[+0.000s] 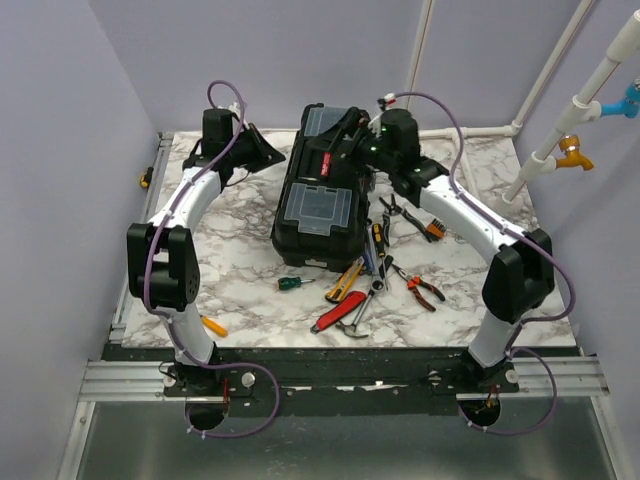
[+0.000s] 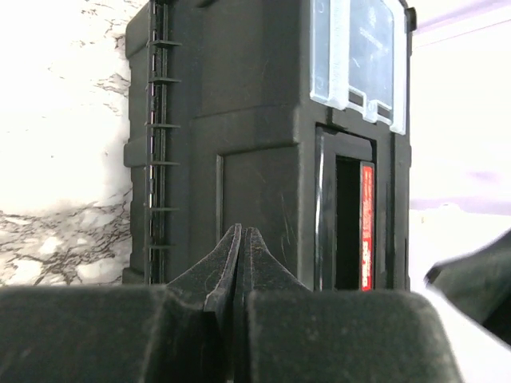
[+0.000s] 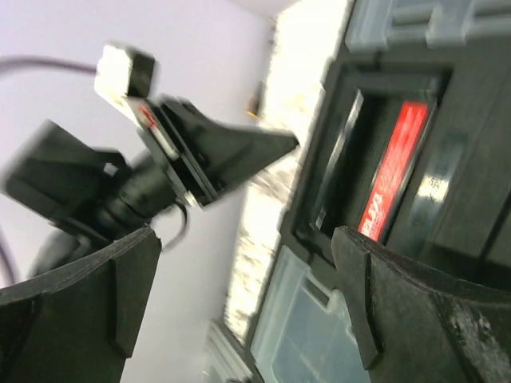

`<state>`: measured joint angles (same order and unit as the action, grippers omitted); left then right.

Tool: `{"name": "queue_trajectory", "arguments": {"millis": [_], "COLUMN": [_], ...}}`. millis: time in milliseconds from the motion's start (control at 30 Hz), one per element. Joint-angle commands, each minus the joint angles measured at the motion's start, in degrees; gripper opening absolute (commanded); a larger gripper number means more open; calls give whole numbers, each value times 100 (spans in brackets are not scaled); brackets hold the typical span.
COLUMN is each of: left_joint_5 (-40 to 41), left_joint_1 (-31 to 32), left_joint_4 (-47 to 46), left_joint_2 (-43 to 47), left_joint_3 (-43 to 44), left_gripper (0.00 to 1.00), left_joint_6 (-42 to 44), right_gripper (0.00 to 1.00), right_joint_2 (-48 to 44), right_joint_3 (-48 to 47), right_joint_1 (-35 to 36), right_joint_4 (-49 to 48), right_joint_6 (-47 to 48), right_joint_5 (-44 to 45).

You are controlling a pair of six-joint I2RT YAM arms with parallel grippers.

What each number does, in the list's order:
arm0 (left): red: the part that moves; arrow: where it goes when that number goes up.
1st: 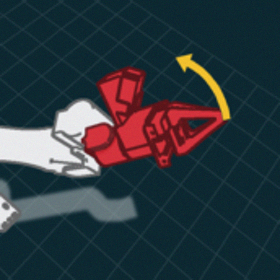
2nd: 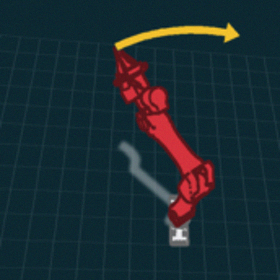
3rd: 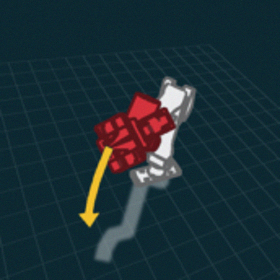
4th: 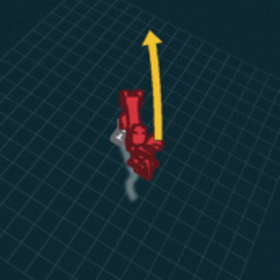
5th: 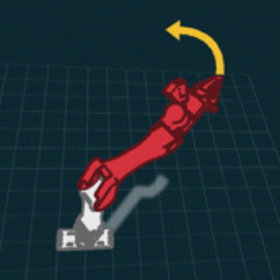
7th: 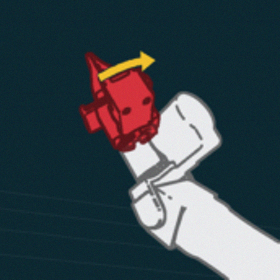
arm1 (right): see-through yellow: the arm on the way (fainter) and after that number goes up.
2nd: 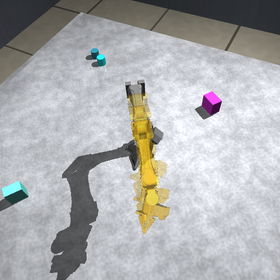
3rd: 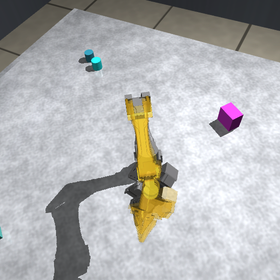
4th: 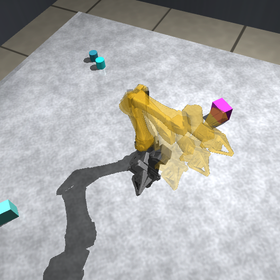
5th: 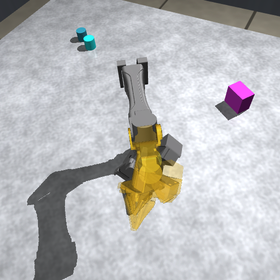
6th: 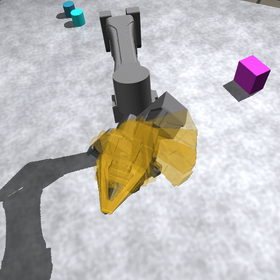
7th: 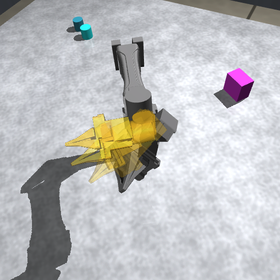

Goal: Pack the tool kit

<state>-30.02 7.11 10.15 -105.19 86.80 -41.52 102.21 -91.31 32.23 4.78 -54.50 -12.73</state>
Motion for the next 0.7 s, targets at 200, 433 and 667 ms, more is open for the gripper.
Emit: {"name": "queue_trajectory", "arguments": {"millis": [200,433,667], "left_joint_5": [254,230,207], "left_joint_1": [-105,-113,-114], "left_joint_4": [-103,-105,-57], "left_joint_2": [1055,1132,1099], "left_joint_3": [-492,-562,-574], "left_gripper": [4,4,4], "left_joint_6": [398,399,442], "right_gripper": [100,100,100], "right_joint_2": [-40,-29,-106], "right_joint_3": [1896,1896,934], "right_joint_1": [-1061,-1047,-794], "right_joint_4": [-4559,-5182,-2376], "right_joint_6": [-2460,-2293,-1193], "right_joint_5": [-1685,-1954,-1091]}}
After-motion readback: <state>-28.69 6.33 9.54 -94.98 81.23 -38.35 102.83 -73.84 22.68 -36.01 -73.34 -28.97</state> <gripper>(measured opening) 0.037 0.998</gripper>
